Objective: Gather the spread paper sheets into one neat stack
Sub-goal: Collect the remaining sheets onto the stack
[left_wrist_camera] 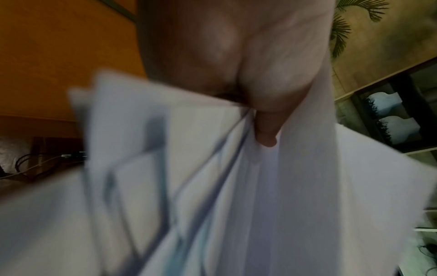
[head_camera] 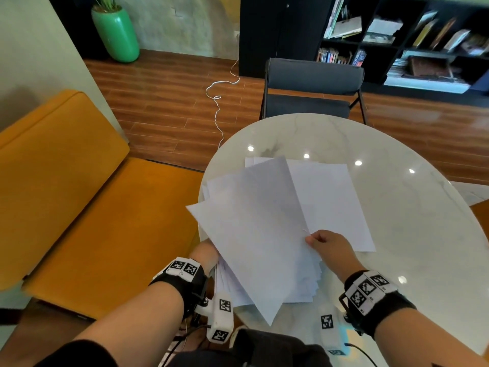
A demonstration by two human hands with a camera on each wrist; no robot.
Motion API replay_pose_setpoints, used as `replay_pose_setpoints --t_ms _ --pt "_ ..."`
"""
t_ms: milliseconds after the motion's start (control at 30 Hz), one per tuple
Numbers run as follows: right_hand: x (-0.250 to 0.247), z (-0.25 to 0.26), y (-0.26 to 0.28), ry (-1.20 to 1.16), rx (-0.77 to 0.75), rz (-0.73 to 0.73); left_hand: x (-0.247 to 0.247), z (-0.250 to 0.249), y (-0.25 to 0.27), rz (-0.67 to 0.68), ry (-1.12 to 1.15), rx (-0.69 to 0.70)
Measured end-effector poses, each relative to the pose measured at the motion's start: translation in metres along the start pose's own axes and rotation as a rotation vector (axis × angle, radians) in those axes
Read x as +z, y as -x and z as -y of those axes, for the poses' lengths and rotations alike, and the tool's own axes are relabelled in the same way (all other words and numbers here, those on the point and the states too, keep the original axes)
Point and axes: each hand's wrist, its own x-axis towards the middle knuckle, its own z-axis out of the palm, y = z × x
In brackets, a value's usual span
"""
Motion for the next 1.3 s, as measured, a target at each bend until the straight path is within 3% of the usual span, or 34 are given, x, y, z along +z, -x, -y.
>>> replay_pose_setpoints --t_ms 100,233,400,533,633,733,866,1000,1133,1200,1300 --pt "0.003 -0.003 -0.003 0.143 0.051 -0.108 0.0 0.005 -0.005 0.042 0.099 -0.051" --pt "0.001 -0.009 -0.005 0.141 0.092 -0.201 0.003 0.003 -0.007 0.115 0.291 -0.087" --pt "0.003 -0.009 -0.002 0.174 0.069 -0.14 0.0 0.001 -0.004 0.156 0.511 -0.149" --pt "0.012 -0.003 0.004 0.298 -0.026 -0.01 0.003 0.004 -0.01 0.16 0.458 -0.091" --pt "0.007 -0.005 -0.004 0.404 -0.132 -0.183 0.008 0.008 -0.012 0.117 0.418 -0.038" --pt "-0.013 -0.017 -0.023 0.4 0.042 -0.352 0.009 0.009 -0.015 0.102 0.424 -0.042" --pt "-0.043 -0.035 -0.048 0.283 0.345 -0.336 0.009 0.007 -0.015 0.097 0.409 -0.056" --pt "-0.052 -0.033 -0.066 0.282 0.391 -0.325 0.009 0.01 -0.019 0.09 0.381 -0.054" --pt "-0.049 -0.019 -0.076 0.136 0.442 -0.286 0.009 0.009 -0.018 0.102 0.381 -0.046" --pt "-0.046 -0.015 -0.076 0.248 0.532 -0.251 0.009 0.009 -0.019 0.091 0.382 -0.043" --pt "-0.04 -0.01 -0.074 0.355 0.551 -0.239 0.01 0.01 -0.019 0.083 0.41 -0.051"
